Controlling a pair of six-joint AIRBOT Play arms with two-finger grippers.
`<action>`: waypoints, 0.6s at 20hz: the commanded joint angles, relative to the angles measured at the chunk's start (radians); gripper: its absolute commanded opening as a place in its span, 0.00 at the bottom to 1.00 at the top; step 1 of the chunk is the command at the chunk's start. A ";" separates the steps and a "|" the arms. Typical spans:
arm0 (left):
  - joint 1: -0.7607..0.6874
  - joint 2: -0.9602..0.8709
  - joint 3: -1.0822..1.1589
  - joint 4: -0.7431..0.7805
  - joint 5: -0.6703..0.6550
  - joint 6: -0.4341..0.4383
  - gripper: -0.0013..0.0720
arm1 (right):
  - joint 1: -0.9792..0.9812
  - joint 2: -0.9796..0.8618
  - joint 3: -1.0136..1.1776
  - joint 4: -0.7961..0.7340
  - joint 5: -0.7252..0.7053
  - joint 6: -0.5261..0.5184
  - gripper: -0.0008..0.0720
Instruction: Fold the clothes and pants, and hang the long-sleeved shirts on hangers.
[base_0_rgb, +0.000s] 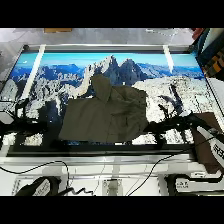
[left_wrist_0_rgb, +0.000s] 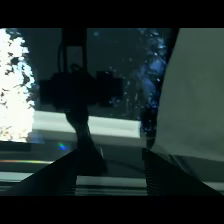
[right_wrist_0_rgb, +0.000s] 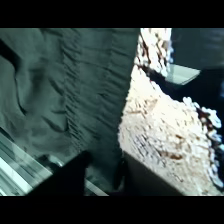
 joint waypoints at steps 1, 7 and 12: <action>0.032 -0.024 -0.001 -0.056 -0.066 0.136 0.60 | 0.000 -0.004 0.003 0.026 0.064 -0.058 0.14; 0.151 -0.113 -0.001 -0.176 -0.189 0.354 0.57 | 0.001 0.116 0.003 0.026 0.127 -0.101 0.04; 0.196 -0.264 -0.002 -0.272 -0.192 0.396 0.57 | 0.001 0.216 0.003 0.038 0.097 -0.096 0.04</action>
